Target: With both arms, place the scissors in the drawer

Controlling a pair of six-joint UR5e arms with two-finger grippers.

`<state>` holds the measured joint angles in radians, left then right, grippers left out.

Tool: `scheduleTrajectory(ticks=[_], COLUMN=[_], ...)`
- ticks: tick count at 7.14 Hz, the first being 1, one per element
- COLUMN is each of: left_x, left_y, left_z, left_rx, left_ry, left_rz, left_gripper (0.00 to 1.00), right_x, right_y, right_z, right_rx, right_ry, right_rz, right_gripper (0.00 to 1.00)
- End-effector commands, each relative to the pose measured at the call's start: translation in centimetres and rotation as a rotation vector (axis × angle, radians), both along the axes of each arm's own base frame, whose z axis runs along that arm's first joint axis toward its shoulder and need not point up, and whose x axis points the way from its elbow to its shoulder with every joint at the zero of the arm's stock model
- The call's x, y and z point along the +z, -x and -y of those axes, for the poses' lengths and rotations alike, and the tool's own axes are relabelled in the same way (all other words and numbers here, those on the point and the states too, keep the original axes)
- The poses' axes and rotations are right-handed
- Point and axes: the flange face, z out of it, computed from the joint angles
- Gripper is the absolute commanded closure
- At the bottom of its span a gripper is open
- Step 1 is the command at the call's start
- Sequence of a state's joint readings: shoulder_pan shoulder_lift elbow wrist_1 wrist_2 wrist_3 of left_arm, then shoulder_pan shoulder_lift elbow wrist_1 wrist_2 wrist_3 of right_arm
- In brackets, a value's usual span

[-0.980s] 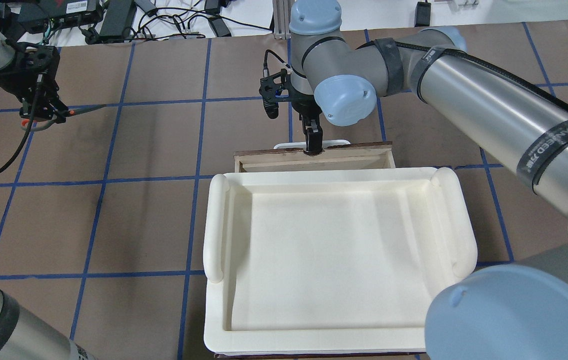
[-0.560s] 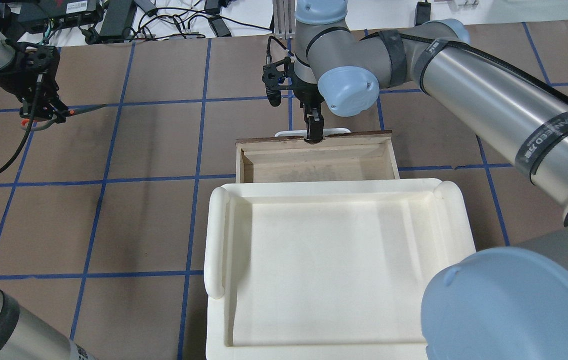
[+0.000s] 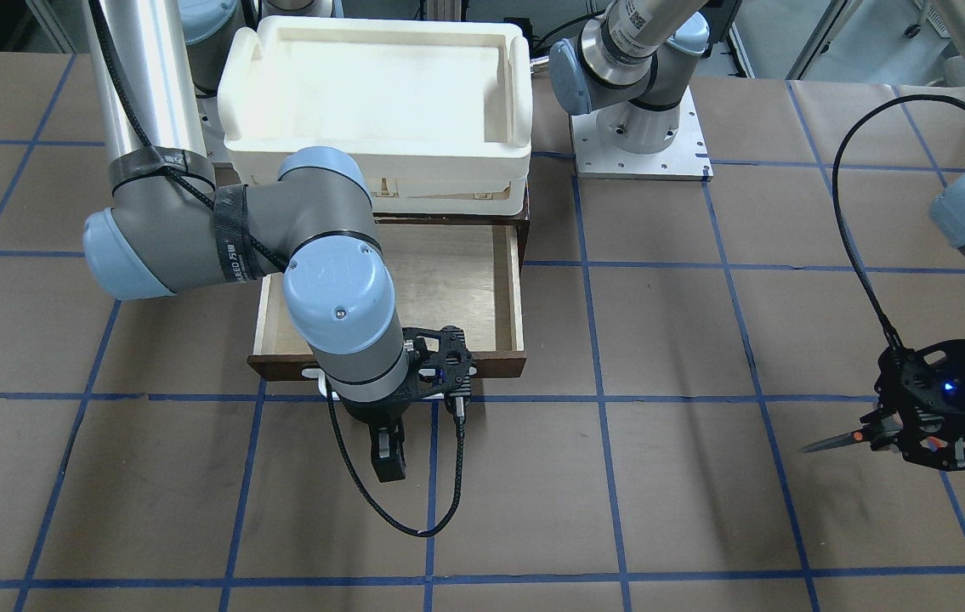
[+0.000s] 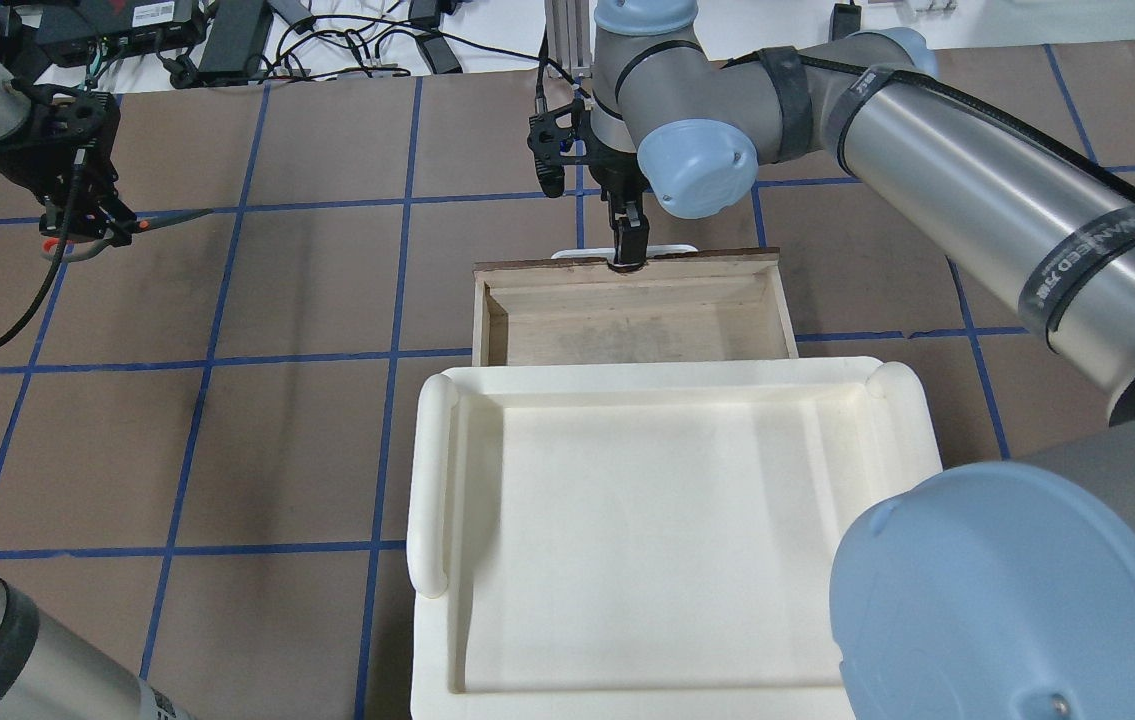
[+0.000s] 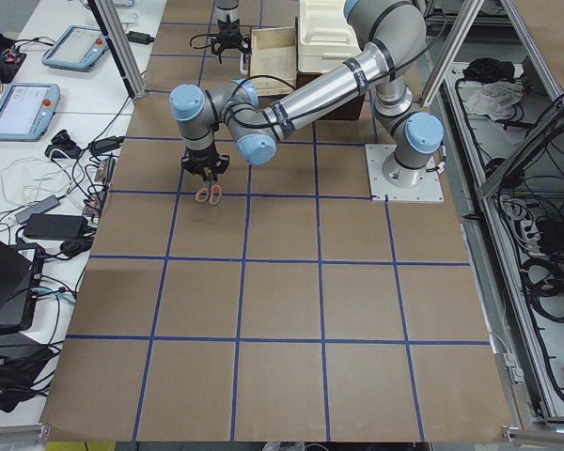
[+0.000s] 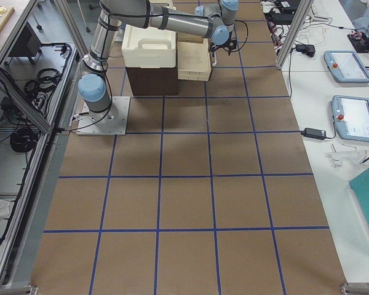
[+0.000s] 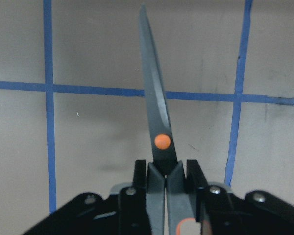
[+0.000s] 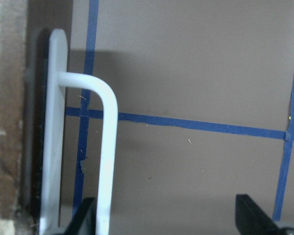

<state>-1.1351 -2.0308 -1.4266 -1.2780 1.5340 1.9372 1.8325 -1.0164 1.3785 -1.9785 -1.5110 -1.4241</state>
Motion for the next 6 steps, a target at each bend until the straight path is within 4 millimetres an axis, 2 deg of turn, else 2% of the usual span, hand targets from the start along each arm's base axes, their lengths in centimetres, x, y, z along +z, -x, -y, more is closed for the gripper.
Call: scheduleTrajectory(ticks=[1,4,5,6], left_x=[0.0,-0.2,0.0,-0.1], left_y=[0.0,0.1,0.1,0.1], left_z=[0.0,0.1,0.0,0.1], left_rx=[0.0,-0.002,-0.002,-0.002], left_ry=[0.0,-0.002,0.001,-0.001], left_rz=[0.0,-0.003,-0.001,-0.002], left_gripper=[1.0,1.0,1.0,1.0], right_x=[0.0,-0.2,0.3,2.1], right_y=[0.1,0.0,0.0,0.1], right_z=[0.2,0.6,0.5,0.0], right_rx=[-0.001,0.0,-0.003,-0.015], right_ry=[0.01,0.031,0.035,0.049], right_rz=[0.004,0.011,0.014,0.017], right_gripper=[0.0,0.0,0.0,0.0])
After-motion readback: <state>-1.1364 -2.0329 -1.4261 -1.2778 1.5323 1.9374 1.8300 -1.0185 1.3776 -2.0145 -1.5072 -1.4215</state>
